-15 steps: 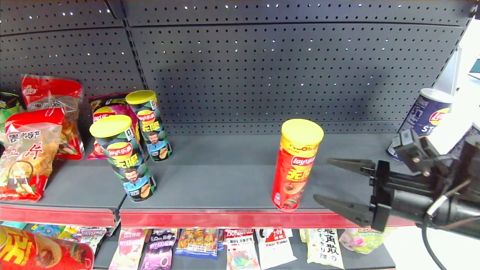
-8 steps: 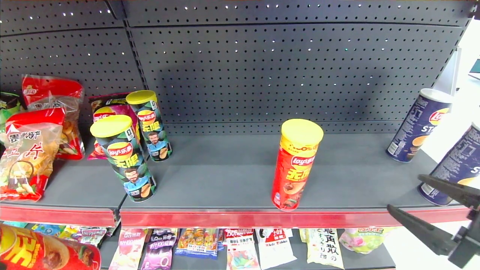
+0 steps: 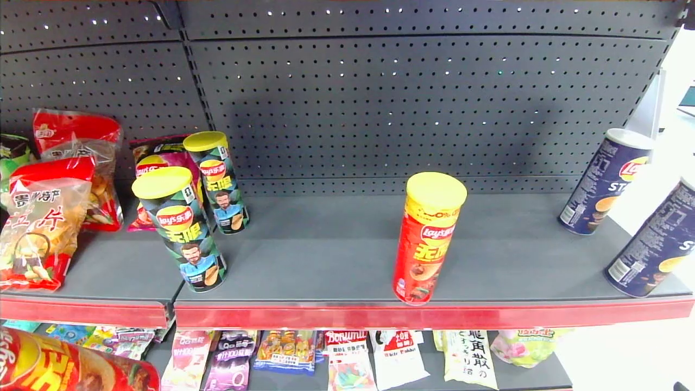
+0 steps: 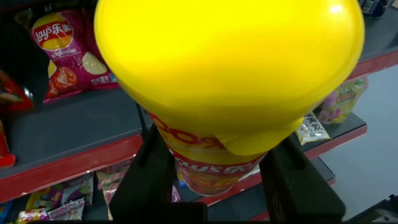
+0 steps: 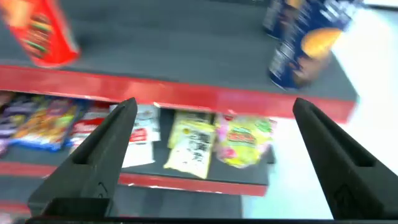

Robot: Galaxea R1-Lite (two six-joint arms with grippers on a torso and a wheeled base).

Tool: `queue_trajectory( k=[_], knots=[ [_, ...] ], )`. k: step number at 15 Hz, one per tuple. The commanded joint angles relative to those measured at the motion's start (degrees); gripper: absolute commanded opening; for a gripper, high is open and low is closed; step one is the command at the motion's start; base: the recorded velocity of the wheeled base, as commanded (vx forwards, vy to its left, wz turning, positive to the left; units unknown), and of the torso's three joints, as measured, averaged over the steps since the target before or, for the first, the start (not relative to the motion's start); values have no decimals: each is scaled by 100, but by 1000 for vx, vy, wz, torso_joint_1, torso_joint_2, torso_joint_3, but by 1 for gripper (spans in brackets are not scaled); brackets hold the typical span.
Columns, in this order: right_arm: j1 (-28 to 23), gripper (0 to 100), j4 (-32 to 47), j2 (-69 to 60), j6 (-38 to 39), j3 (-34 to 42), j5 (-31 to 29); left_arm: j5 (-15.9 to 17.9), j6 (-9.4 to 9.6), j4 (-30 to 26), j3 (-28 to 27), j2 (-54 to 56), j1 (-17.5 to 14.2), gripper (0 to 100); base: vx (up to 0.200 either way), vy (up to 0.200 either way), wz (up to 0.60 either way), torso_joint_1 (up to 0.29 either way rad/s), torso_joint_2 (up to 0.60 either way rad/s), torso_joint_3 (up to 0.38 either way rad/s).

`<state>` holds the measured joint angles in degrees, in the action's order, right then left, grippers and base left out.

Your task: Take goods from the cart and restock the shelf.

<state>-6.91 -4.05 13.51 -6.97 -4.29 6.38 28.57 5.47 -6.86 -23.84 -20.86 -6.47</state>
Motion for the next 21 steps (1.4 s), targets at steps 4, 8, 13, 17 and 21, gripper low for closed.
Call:
queue_trajectory(
  k=[4, 8, 13, 17, 21],
  knots=[
    [718, 100, 247, -665, 311, 429, 66, 17, -38, 1, 3, -6, -3, 0, 0, 0, 0, 0, 0, 0],
    [691, 100, 422, -1351, 803, 429, -725, 43, -38, 1, 99, 73, 6, 0, 0, 0, 0, 0, 0, 0],
    [700, 100, 422, -1351, 706, 429, -611, 693, -46, 1, 64, 126, -3, 0, 0, 0, 0, 0, 0, 0],
    [700, 100, 422, -1351, 680, 429, -611, 693, -55, 1, 64, 47, -3, 0, 0, 0, -150, 2, 1, -1],
    [700, 100, 414, -1351, 671, 429, -602, 711, -46, 115, 11, -111, 6, 0, 0, 0, -600, 2, 1, 1]
  ],
)
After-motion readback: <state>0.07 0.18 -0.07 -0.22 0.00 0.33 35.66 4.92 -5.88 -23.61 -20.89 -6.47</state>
